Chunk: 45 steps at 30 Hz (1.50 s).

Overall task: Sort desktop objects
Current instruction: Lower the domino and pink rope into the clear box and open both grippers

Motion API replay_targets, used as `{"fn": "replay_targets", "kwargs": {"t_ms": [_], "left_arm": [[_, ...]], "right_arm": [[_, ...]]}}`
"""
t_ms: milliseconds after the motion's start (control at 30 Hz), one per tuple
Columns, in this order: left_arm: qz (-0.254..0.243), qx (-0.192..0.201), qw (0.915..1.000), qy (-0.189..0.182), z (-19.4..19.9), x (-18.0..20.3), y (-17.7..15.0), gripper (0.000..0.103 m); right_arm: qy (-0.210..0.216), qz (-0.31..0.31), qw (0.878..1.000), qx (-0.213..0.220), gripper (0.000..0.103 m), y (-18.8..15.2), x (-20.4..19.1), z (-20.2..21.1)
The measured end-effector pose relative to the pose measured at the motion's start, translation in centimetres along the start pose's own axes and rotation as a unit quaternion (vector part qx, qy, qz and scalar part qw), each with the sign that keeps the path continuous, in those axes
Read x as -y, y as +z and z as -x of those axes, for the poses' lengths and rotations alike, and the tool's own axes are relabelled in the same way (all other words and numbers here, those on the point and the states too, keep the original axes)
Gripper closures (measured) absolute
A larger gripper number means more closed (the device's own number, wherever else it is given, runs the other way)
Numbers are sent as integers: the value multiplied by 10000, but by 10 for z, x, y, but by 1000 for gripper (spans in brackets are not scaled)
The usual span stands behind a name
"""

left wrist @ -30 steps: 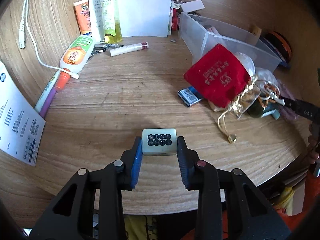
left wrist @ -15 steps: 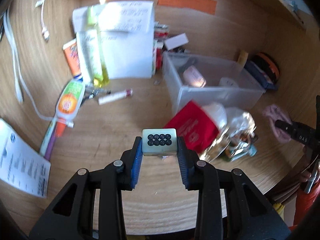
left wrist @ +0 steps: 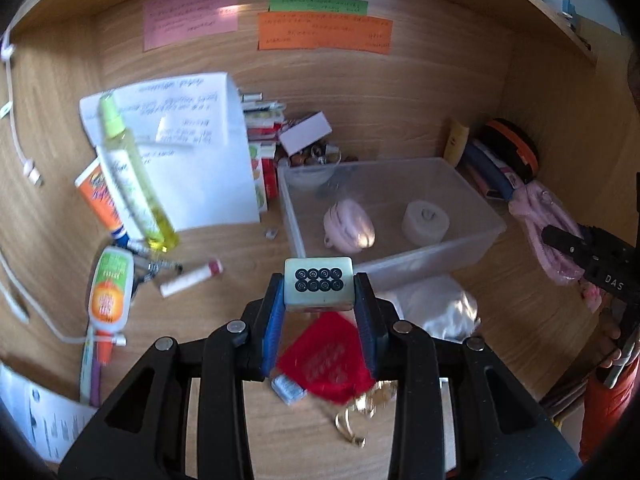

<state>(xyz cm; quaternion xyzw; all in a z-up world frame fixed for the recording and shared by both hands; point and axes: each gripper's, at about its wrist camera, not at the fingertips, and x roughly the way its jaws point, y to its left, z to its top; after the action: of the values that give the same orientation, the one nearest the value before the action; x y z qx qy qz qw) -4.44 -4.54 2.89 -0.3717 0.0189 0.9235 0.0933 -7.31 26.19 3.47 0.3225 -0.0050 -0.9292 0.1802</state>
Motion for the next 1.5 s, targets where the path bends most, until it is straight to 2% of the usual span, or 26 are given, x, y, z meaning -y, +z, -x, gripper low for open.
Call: {"fn": "replay_targets", "kwargs": {"t_ms": [233, 467, 700, 967, 1367, 1500], "left_arm": [[14, -112, 9999, -128, -27, 3, 23, 70], [44, -535, 9982, -283, -69, 3, 34, 70], [-110, -792, 9962, -344, -99, 8, 39, 70], [-220, -996, 9942, -351, -117, 10, 40, 70], [-148, -877, 9952, -417, -116, 4, 41, 71], [-153, -878, 9952, -402, -115, 5, 41, 71]], "right_arm": [[23, 139, 9998, 118, 55, 33, -10, -19], [177, 191, 9996, -105, 55, 53, -22, -55], [241, 250, 9983, -458, 55, 63, -34, -98], [145, 651, 9940, -872, 55, 64, -57, -139], [69, 1079, 9857, -1292, 53, 52, -78, -173], [-17, 1242, 9835, -1313, 51, 49, -82, -173]]}}
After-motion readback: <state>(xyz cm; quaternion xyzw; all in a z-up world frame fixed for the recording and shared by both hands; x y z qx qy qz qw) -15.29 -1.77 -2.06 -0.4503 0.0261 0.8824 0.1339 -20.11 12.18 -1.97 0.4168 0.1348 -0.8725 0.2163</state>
